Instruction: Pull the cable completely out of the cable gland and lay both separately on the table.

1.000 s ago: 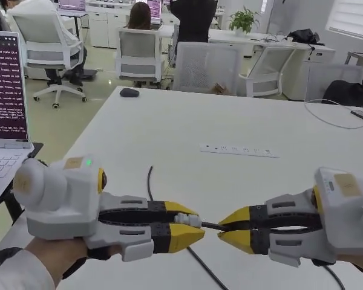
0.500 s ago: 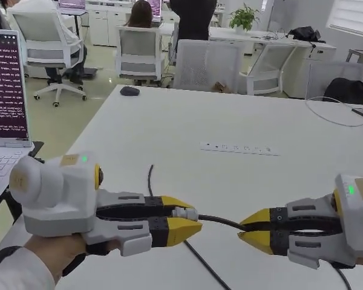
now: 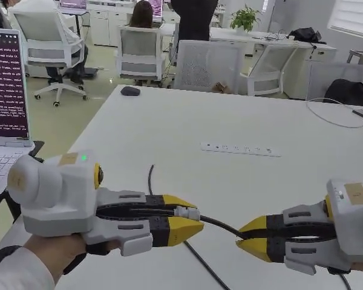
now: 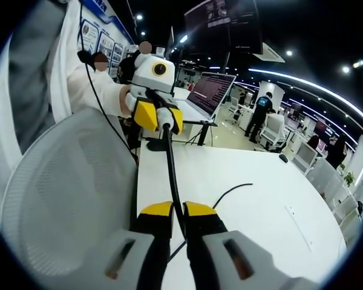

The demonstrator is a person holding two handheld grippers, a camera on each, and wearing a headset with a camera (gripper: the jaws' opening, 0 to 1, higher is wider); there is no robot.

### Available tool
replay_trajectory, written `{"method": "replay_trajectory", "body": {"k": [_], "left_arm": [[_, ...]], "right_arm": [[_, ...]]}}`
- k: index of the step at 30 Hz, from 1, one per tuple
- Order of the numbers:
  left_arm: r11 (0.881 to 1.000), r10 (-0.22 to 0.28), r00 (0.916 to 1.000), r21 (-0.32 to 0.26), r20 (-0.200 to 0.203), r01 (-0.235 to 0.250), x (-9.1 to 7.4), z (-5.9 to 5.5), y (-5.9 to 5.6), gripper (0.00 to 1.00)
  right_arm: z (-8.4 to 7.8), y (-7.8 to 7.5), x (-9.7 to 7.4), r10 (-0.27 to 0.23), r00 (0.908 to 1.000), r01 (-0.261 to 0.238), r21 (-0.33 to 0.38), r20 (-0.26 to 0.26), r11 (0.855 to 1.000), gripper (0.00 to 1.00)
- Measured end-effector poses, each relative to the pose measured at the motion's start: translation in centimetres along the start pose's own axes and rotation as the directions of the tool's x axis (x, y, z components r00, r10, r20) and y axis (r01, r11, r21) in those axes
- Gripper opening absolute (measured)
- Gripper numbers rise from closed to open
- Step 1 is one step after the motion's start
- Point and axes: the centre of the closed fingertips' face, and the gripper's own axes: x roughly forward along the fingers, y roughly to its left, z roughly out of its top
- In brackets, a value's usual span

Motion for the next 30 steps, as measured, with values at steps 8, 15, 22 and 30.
{"method": "replay_trajectory", "body": {"k": [8,15,22,30], "left_arm": [[1.0,-0.001,0.9993,0.015,-0.036,0.002,0.1,-0.6,-0.1,0.16],[1.0,0.0,0.9996,0.003,-0.027,0.0,0.0,-0.4,0.0,0.16],[1.0,-0.004,0.9997,0.002,-0.026,0.004,0.1,-0.5,-0.1,0.16],[1.0,-0.008,0.9996,-0.003,-0.025,0.008,0.1,-0.5,-0.1,0.16]], "right_arm": [[1.1,0.0,0.5,0.006,0.9999,-0.006,-0.008,0.016,1.0,0.13],[4.3,0.9,1.8,0.037,0.9967,-0.032,-0.061,0.073,0.998,0.14],[5.3,1.3,3.0,0.06,0.9943,-0.052,-0.092,0.088,0.994,0.12],[4.9,1.6,3.1,0.067,0.9954,-0.061,-0.097,0.069,0.993,0.05]]}}
